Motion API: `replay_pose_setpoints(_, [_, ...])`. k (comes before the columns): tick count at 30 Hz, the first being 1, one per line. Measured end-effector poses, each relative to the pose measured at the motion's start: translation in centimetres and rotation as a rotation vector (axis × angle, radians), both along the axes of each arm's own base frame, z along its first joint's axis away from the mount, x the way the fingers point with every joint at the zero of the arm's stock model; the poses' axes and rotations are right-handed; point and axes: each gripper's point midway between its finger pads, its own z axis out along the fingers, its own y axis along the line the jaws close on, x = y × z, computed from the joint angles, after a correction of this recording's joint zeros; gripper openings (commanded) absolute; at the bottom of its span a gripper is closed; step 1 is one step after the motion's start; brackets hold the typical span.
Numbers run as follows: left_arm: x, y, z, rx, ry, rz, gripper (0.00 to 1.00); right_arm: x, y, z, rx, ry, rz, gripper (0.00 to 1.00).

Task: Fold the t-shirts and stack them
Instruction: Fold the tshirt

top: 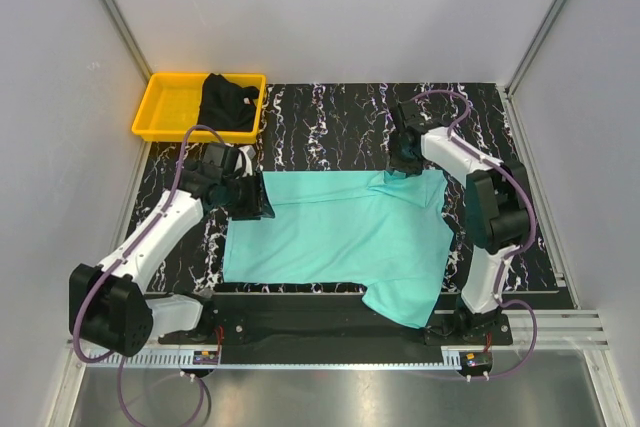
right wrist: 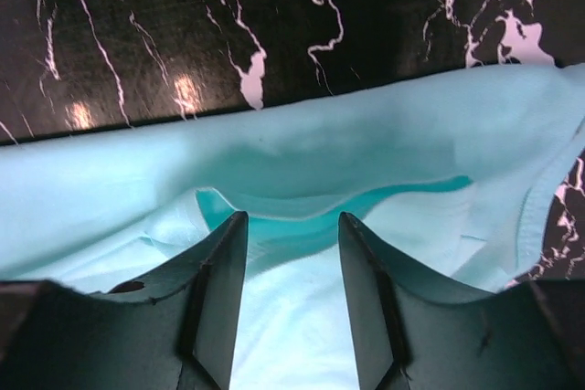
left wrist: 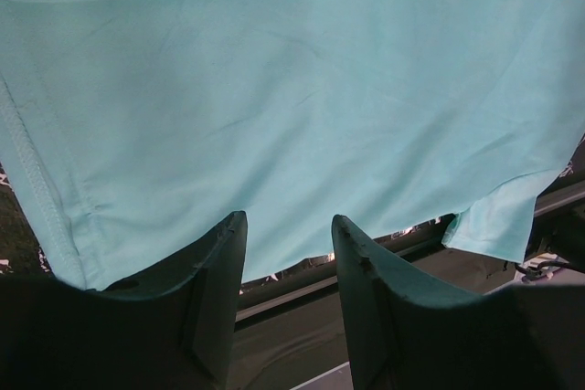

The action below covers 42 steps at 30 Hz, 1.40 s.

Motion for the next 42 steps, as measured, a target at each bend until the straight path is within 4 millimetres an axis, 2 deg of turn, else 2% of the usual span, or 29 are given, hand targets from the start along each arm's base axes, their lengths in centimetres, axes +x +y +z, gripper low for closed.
replay_pose_setpoints(3, [0.1,-0.1,-0.4,0.0,0.012,-0.007,0.47,-1.0,-0.2,0.8,0.011,0.013,0.031,0.52])
replay_pose_setpoints(5, [0.1,-0.3,-0.5,-0.007,0.019,-0.013,0.47,-1.9,0.2,2.0,0.051,0.002,0.061,0.52])
replay_pose_setpoints(8, [0.3,-0.6,-0.5,-0.022,0.02,-0.021,0.47,-2.9,1.8,4.0,0.151,-0.019,0.129,0.53])
replay_pose_setpoints(10, [0.3,-0.8,-0.5,-0.032,0.017,-0.026,0.47,-2.9,2.8,4.4,0.2,-0.025,0.163,0.53])
replay_pose_setpoints(15, [0.4,-1.1,-0.3,-0.044,0.012,-0.033,0.47,-3.2,4.3,3.7,0.265,0.004,0.228,0.54])
replay_pose_setpoints(22, [0.3,-1.2,-0.4,-0.053,0.012,-0.042,0.47,-2.4,5.4,0.8,0.294,0.074,0.265,0.53])
replay_pose_setpoints(26, [0.4,-1.2,-0.4,-0.055,0.006,-0.047,0.47,-2.5,5.6,-0.2,0.309,0.103,0.267,0.54])
replay_pose_setpoints(35, [0.6,-0.8,-0.3,-0.065,0.004,-0.046,0.47,-2.4,5.5,-0.5,0.309,0.107,0.265,0.52])
replay_pose_setpoints(42, [0.5,-1.0,-0.5,-0.073,0.016,-0.054,0.47,-2.0,6.1,-1.0,0.335,0.099,0.278,0.43])
